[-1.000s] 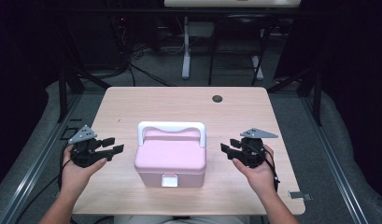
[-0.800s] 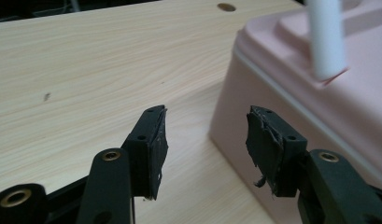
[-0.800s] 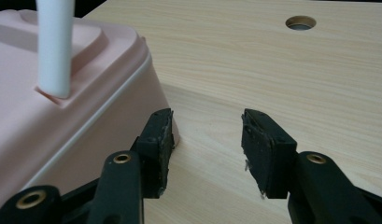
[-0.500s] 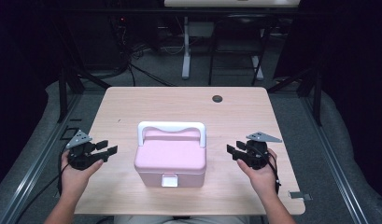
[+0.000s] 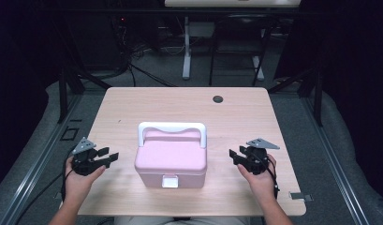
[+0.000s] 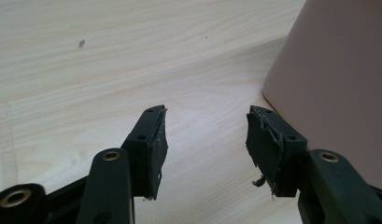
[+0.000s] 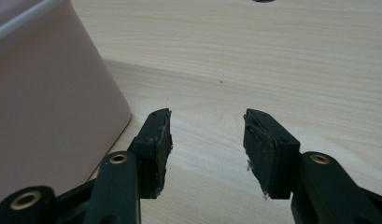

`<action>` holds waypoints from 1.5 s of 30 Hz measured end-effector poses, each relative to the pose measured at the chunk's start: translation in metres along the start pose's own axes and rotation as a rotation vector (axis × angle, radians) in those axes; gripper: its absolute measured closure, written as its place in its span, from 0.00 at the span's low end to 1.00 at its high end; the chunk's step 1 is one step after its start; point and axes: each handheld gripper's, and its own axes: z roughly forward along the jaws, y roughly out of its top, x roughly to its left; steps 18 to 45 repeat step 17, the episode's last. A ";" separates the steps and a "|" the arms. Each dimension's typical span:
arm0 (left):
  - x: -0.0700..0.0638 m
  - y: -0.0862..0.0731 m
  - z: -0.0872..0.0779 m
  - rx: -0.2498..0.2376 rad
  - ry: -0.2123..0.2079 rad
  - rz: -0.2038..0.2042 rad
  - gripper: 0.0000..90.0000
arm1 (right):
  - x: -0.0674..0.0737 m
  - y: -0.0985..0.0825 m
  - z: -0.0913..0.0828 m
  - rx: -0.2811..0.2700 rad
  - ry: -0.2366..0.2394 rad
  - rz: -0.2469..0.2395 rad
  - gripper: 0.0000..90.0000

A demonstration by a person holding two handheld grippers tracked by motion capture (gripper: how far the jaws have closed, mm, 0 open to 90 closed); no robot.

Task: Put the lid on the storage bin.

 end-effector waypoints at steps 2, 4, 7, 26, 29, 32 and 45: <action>-0.001 -0.002 0.004 0.016 -0.004 0.005 0.53 | 0.001 -0.002 0.003 0.005 0.005 -0.004 0.56; -0.002 -0.004 0.008 0.026 -0.004 0.010 0.53 | 0.003 -0.003 0.005 0.006 0.002 -0.017 0.56; -0.001 -0.007 0.011 0.036 -0.009 0.011 0.53 | 0.004 -0.005 0.009 0.014 0.000 -0.033 0.55; 0.004 -0.011 0.016 0.048 -0.033 -0.022 0.55 | 0.004 -0.009 0.016 0.030 -0.003 -0.032 0.54; 0.004 -0.011 0.016 0.048 -0.033 -0.022 0.55 | 0.004 -0.009 0.016 0.030 -0.003 -0.032 0.54; 0.004 -0.011 0.016 0.048 -0.033 -0.022 0.55 | 0.004 -0.009 0.016 0.030 -0.003 -0.032 0.54; 0.004 -0.011 0.016 0.048 -0.033 -0.022 0.55 | 0.004 -0.009 0.016 0.030 -0.003 -0.032 0.54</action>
